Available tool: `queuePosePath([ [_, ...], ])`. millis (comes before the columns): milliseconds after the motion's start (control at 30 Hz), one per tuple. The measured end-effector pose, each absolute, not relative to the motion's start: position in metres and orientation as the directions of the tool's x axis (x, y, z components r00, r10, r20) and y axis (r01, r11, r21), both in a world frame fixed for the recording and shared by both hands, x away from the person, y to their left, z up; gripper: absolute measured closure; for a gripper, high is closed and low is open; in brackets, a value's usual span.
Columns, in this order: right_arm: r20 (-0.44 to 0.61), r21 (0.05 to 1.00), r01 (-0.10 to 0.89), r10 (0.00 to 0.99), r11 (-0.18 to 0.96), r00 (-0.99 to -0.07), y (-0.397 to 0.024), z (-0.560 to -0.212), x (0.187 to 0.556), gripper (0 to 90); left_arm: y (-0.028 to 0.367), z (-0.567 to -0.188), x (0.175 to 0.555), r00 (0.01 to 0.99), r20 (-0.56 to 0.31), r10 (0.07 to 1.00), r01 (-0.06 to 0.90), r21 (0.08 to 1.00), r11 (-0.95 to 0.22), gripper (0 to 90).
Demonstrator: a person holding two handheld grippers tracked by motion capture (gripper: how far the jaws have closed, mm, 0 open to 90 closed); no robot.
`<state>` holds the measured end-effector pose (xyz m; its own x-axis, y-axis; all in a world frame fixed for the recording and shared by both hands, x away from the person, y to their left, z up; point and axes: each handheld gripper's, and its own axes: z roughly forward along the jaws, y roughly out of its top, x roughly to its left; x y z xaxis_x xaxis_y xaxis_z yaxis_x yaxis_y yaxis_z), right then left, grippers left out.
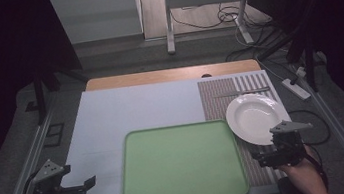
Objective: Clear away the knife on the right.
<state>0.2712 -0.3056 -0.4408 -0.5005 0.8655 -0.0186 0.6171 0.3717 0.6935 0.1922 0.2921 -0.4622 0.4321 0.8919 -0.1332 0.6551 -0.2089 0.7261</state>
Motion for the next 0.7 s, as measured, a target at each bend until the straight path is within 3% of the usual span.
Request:
queuePosePath([
  [700, -0.04, 0.737, 0.566, 0.859, 0.371, -0.511, -0.3066, -0.4356, 0.2777, 0.0, 0.2895, -0.463, 0.1938, 0.445, -0.123, 0.887, 0.662, 0.712, -0.234, 2.7],
])
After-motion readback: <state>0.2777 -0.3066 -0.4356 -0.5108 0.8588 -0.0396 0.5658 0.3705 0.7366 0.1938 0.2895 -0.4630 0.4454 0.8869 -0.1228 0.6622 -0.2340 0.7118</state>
